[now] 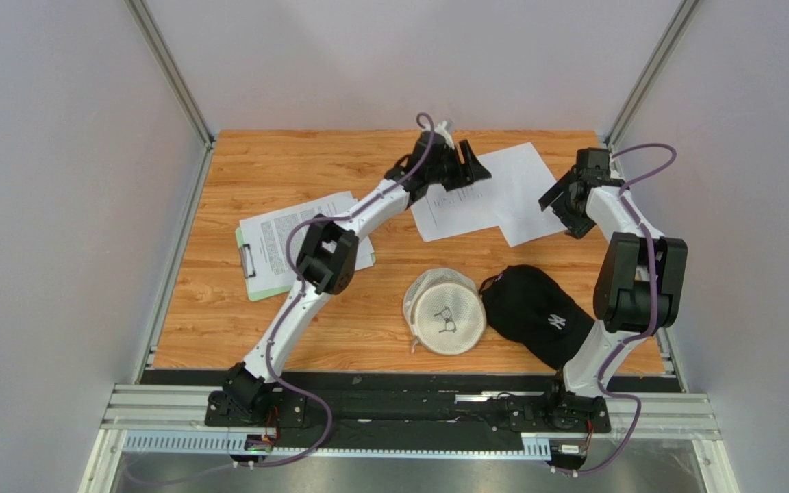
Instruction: Put the files into the folder
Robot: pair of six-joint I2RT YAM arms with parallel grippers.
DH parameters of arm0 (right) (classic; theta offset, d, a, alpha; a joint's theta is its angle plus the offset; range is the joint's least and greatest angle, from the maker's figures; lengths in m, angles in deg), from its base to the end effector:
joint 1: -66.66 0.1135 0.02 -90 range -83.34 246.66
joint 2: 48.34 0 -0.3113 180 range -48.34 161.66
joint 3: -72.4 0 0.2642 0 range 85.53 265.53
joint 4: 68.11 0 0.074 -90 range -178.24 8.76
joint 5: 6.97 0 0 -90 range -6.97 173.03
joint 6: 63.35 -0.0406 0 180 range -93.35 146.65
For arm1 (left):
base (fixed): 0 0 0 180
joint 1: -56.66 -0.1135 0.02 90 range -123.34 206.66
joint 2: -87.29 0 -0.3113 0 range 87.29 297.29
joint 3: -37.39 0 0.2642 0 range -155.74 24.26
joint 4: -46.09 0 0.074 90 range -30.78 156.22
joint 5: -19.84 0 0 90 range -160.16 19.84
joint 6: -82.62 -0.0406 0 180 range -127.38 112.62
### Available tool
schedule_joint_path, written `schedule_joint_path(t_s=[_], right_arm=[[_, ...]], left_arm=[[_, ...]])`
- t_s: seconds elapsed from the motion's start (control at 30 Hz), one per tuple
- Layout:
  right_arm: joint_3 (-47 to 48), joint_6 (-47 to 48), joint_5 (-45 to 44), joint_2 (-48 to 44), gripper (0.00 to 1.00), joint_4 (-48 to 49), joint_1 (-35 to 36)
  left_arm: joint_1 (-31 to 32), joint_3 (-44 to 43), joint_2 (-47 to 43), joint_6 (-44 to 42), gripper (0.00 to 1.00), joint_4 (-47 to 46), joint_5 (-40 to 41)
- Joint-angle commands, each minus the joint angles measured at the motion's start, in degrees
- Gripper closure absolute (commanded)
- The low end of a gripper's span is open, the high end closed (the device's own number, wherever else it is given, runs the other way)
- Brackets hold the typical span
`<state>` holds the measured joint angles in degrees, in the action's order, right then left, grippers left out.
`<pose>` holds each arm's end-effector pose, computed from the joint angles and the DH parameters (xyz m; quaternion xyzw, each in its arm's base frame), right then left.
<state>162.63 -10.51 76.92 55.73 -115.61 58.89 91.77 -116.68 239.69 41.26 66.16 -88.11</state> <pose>0.4027 -0.0593 0.2519 0.3819 0.8890 0.0127 0.2522 0.5383 -0.3938 0.2299 -0.0038 0.8063 -0.4799 0.3458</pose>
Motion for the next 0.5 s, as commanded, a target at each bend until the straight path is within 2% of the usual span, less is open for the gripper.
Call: schedule_joint_path(t_s=[0.0,0.17,0.23,0.33,0.47], right_arm=[[-2.6,-1.9,0.7,-2.0,0.23,4.7,-0.7],[-5.6,-2.5,2.2,-2.9,0.24,6.5,-0.7],[-6.0,-2.3,2.7,-3.3,0.25,6.2,-0.7],[-6.6,-1.7,2.7,-3.9,0.26,6.3,-0.7],[-6.2,-0.9,3.6,-3.4,0.28,6.5,-0.6]], left_arm=[[2.5,-6.7,7.0,12.4,0.30,-9.8,3.3],[5.3,-6.0,9.0,15.2,0.33,-13.8,8.9],[6.0,-5.7,9.3,15.9,0.39,-14.9,9.1],[6.9,-5.2,8.7,13.4,0.40,-14.0,10.8],[7.0,-1.7,6.8,15.2,0.40,-10.5,13.6]])
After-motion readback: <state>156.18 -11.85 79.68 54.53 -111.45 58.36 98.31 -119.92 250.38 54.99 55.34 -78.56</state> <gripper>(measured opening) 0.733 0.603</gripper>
